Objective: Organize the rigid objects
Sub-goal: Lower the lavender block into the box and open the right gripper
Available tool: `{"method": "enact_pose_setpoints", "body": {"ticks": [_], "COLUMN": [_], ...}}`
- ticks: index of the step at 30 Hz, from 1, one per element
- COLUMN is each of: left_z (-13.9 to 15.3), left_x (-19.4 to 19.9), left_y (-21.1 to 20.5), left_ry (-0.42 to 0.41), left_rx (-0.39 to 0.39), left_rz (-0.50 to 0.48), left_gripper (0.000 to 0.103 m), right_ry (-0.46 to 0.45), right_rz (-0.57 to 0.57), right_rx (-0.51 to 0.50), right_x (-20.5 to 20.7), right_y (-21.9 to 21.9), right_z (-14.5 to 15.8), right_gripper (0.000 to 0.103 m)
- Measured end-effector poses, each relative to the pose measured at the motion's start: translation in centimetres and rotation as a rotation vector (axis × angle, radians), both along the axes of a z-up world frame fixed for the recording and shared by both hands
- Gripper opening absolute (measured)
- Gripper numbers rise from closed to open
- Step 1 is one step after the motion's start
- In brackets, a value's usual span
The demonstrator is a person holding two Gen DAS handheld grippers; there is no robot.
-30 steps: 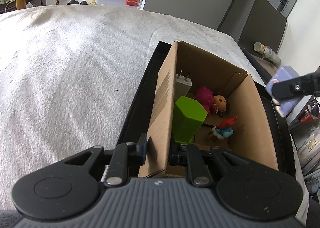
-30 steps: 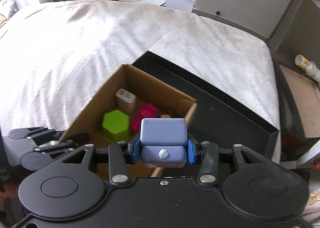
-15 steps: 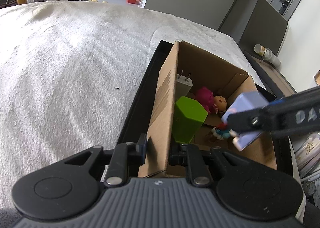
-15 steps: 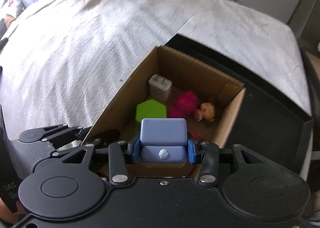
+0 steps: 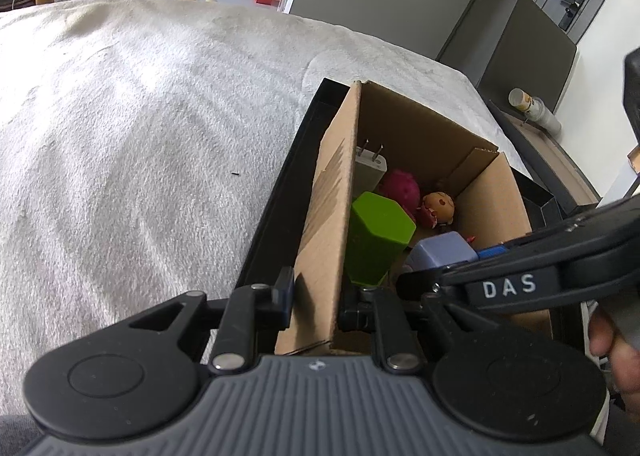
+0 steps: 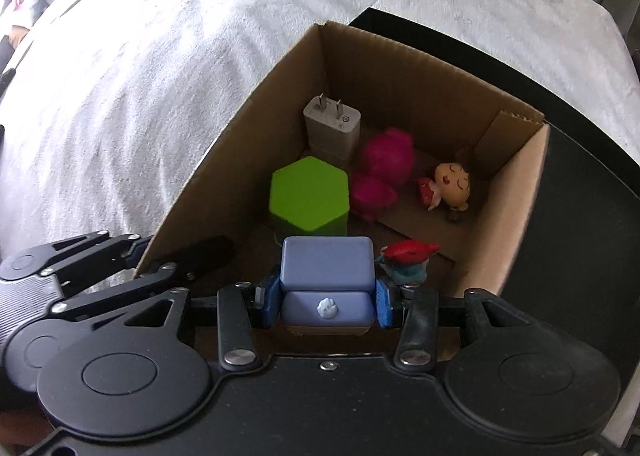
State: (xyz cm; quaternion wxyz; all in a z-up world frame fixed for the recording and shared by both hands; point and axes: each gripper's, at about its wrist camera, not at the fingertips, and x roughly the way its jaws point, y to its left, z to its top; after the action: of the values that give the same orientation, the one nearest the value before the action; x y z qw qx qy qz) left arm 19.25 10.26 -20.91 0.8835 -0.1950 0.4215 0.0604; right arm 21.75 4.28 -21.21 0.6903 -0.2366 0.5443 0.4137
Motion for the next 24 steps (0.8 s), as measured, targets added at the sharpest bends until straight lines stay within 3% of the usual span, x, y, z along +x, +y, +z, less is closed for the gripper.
{"method": "enact_pose_setpoints", "body": {"ticks": [8, 18, 24], "left_z": [-0.2, 0.5, 3.1], "left_x": [0.2, 0.4, 0.2], "left_y": [0.1, -0.6, 0.1], "left_ry": [0.001, 0.029, 0.023], "left_rx": [0.000, 0.063, 0.036], "left_rz": [0.001, -0.008, 0.000], "left_gripper": [0.018, 0.018, 0.018], "right_ry": [-0.010, -0.044, -0.047], "right_rz": [-0.001, -0.036, -0.075], "right_rx": [0.019, 0.102, 0.142], "right_x": [0.3, 0.5, 0.4], "right_y": [0.3, -2.2, -4.6], "right_z": [0.3, 4.8, 7.1], "right_gripper": [0.045, 0.045, 0.045]}}
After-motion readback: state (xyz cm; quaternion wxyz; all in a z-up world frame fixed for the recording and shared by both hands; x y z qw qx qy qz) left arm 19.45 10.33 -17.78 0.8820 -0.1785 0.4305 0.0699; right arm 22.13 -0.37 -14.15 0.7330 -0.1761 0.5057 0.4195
